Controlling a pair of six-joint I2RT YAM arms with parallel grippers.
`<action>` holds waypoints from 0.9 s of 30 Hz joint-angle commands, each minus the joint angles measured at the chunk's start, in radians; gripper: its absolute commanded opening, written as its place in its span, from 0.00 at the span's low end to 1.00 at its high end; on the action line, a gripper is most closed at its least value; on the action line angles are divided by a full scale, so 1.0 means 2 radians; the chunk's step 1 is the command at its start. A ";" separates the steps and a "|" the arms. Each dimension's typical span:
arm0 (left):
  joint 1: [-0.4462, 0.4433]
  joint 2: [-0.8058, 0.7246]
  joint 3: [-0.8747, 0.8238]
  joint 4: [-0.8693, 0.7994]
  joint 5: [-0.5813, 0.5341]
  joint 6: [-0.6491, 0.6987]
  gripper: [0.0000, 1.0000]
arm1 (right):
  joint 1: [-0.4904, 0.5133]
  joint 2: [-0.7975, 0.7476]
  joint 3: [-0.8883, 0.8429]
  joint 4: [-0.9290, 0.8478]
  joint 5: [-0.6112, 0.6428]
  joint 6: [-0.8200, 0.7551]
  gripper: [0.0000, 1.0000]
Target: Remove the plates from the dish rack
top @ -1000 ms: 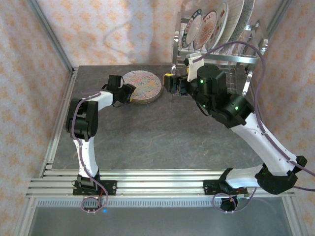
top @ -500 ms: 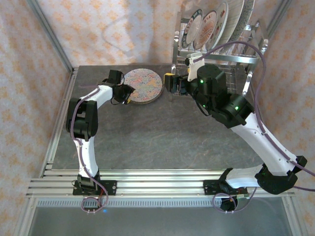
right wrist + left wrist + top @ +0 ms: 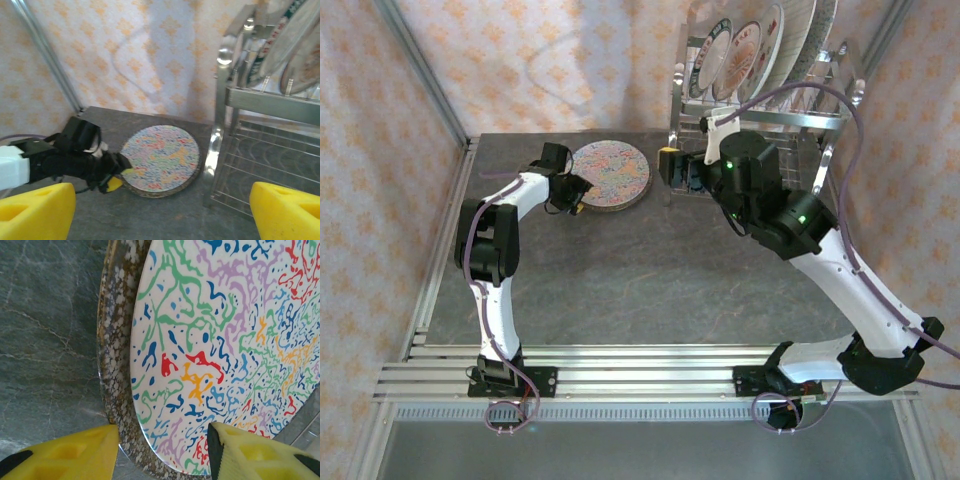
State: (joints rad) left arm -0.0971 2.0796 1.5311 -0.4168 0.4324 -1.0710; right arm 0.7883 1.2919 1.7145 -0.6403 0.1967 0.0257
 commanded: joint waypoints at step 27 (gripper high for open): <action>-0.238 -0.306 0.061 0.036 -0.117 0.131 0.70 | -0.418 0.148 0.331 -0.148 -0.144 0.078 0.77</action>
State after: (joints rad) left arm -0.5312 1.5318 1.6756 -0.4679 0.2409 -0.8986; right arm -0.0154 1.5505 2.3367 -0.9833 0.0677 0.1627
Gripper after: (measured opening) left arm 0.696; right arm 0.778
